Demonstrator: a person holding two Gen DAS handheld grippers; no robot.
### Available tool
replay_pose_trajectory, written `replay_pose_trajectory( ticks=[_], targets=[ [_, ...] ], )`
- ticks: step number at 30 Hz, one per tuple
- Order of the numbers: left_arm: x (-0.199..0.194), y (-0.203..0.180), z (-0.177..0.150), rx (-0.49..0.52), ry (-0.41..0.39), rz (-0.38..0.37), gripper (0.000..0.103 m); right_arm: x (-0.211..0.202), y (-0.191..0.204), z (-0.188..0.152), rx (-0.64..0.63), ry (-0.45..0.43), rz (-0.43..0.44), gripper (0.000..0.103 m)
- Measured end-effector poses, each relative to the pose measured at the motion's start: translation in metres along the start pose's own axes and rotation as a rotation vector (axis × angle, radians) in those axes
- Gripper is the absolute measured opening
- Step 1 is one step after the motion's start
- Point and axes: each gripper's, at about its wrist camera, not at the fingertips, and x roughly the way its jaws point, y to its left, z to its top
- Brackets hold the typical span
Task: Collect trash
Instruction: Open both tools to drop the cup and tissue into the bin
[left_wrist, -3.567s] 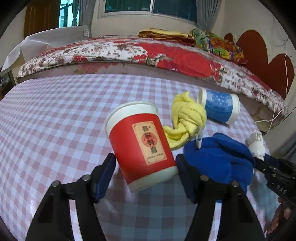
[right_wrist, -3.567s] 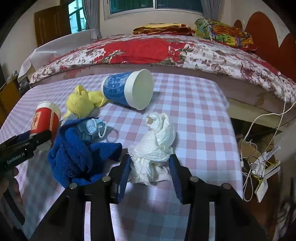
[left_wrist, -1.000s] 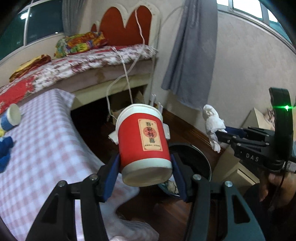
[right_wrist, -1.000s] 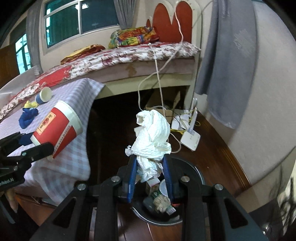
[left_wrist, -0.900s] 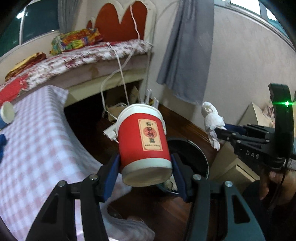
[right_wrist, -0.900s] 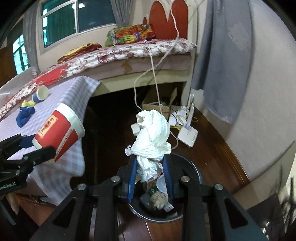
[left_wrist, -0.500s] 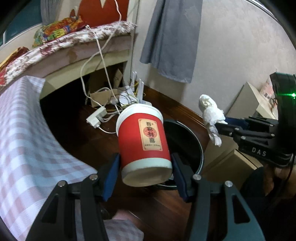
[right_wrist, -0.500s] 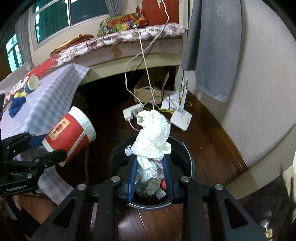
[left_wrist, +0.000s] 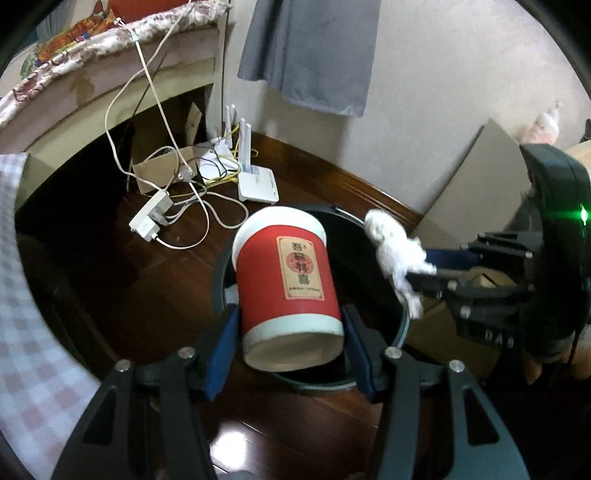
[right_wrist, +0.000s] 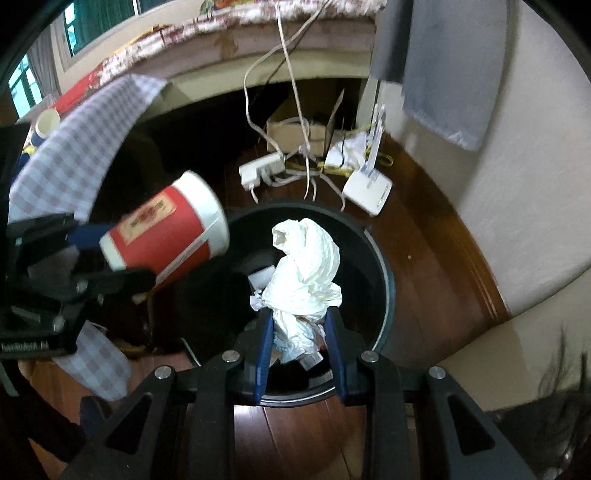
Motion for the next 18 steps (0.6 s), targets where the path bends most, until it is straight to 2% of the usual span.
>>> replay_pose_trajectory(
  ticks=[3,5,6,8,10,11,15,17,18],
  targets=[
    [0.010,-0.001,0.003,0.006,0.023,-0.020,0.057,0.016,0.002,0.000,-0.036,0.040,0.019,0.030],
    [0.020,-0.001,0.003,-0.005,0.059,-0.061,0.059,0.032,0.004,-0.001,-0.068,0.095,0.029,0.035],
    [0.026,0.001,0.003,-0.021,0.069,-0.058,0.067,0.040,0.006,-0.002,-0.094,0.113,0.004,0.040],
    [0.032,0.004,0.000,-0.051,0.076,-0.013,0.082,0.047,0.007,-0.008,-0.136,0.107,-0.068,0.086],
    [0.032,0.006,-0.004,-0.068,0.079,0.010,0.089,0.047,0.003,-0.011,-0.128,0.116,-0.100,0.088],
    [0.033,0.007,-0.006,-0.070,0.082,0.026,0.099,0.045,-0.001,-0.012,-0.113,0.114,-0.113,0.088],
    [0.029,0.008,-0.015,-0.063,0.072,0.077,0.101,0.037,-0.015,-0.012,-0.050,0.101,-0.144,0.090],
    [0.026,0.007,-0.018,-0.063,0.066,0.095,0.102,0.033,-0.018,-0.011,-0.033,0.098,-0.156,0.099],
    [0.025,0.007,-0.018,-0.062,0.064,0.099,0.102,0.033,-0.018,-0.010,-0.032,0.096,-0.159,0.099]
  ],
)
